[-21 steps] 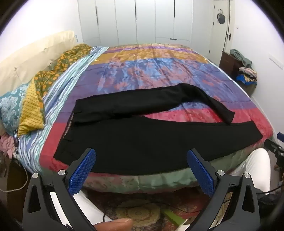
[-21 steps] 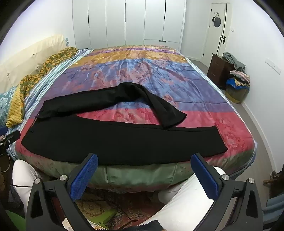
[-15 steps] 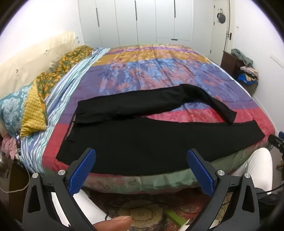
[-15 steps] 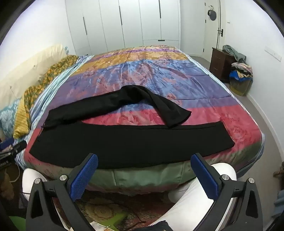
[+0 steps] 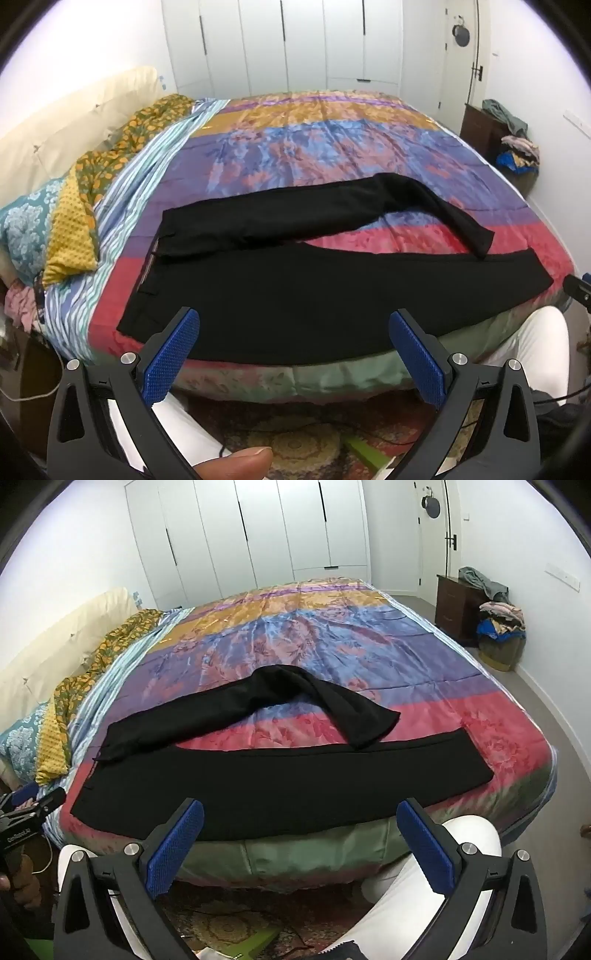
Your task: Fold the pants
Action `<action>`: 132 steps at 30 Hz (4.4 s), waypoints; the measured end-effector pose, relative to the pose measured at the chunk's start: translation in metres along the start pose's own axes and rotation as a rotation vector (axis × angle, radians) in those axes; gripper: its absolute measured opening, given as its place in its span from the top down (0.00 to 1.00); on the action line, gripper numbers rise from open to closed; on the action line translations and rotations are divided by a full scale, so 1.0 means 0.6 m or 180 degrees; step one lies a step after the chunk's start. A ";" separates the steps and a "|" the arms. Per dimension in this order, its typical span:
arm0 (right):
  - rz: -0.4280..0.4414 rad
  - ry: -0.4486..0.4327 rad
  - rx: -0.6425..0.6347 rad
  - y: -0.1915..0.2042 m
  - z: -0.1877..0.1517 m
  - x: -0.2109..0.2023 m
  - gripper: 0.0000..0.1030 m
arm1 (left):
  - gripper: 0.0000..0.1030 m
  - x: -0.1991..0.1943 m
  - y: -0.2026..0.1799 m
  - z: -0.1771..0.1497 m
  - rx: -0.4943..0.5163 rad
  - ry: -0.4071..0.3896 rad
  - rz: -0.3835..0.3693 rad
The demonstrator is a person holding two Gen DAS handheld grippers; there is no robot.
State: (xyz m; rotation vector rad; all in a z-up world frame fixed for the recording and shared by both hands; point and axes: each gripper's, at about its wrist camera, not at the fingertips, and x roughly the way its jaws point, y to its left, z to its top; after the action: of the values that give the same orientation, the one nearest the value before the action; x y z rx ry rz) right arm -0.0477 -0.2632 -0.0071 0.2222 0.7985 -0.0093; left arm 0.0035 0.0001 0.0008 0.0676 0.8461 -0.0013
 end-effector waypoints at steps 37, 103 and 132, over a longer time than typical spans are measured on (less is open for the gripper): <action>-0.0627 0.0109 -0.0349 0.023 -0.004 0.007 0.00 | 0.01 0.012 0.010 -0.007 -0.0063 0.0113 0.0060; -0.0151 0.0024 -0.0752 -0.036 0.052 0.198 0.05 | 0.01 0.039 -0.011 0.005 0.0097 0.0220 -0.0009; -0.1326 0.0272 -0.0462 -0.345 0.616 0.520 0.47 | 0.01 0.132 -0.057 0.021 0.0284 0.0740 -0.0038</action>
State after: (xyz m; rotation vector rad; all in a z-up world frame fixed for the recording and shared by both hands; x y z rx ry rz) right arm 0.4136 -0.5162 -0.0196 -0.0846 0.9153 -0.3352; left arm 0.0645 -0.0329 -0.0525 0.1487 1.0786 -0.0431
